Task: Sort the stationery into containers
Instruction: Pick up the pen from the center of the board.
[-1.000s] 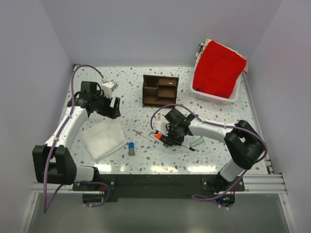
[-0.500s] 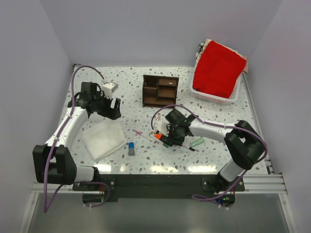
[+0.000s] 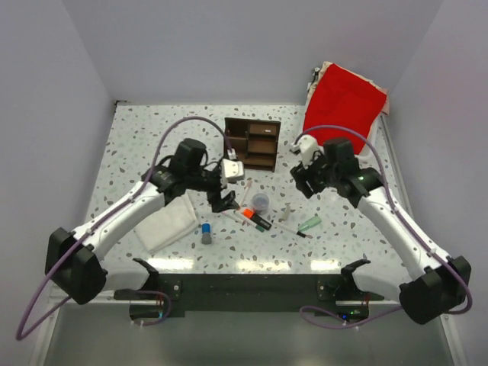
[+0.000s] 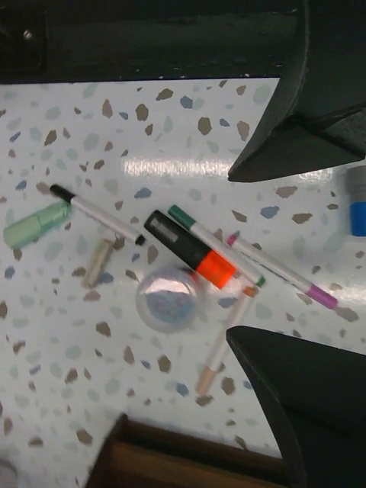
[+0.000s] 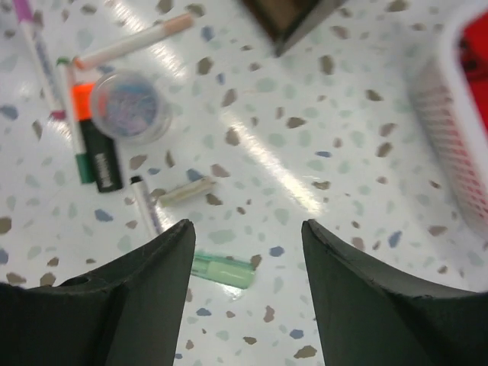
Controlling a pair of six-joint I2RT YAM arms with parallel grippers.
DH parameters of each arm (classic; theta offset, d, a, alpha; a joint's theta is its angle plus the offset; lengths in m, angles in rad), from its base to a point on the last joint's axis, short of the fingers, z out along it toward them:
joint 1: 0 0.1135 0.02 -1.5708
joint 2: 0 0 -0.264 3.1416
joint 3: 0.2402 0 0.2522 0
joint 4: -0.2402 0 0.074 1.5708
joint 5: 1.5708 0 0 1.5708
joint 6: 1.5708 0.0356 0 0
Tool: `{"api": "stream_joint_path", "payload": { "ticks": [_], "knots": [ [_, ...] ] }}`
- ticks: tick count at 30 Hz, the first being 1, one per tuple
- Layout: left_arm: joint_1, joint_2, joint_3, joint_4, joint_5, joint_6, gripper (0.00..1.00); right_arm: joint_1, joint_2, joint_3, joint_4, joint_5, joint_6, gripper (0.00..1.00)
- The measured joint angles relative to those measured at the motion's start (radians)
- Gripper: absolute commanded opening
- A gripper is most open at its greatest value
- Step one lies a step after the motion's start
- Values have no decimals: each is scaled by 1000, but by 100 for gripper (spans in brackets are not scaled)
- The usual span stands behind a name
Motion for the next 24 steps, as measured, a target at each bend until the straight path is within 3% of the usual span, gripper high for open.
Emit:
{"api": "stream_joint_path", "payload": {
  "ticks": [4, 9, 15, 24],
  "knots": [
    [-194, 185, 38, 47, -45, 34, 65, -133, -69, 23, 7, 10, 89, 61],
    [-357, 431, 222, 53, -120, 52, 63, -275, -114, 23, 8, 23, 223, 61],
    [-431, 575, 354, 71, -188, 80, 62, -371, -174, -4, 14, 21, 326, 62],
    [-480, 757, 453, 56, -237, 107, 46, -410, -210, -16, 7, 12, 368, 62]
  ]
}}
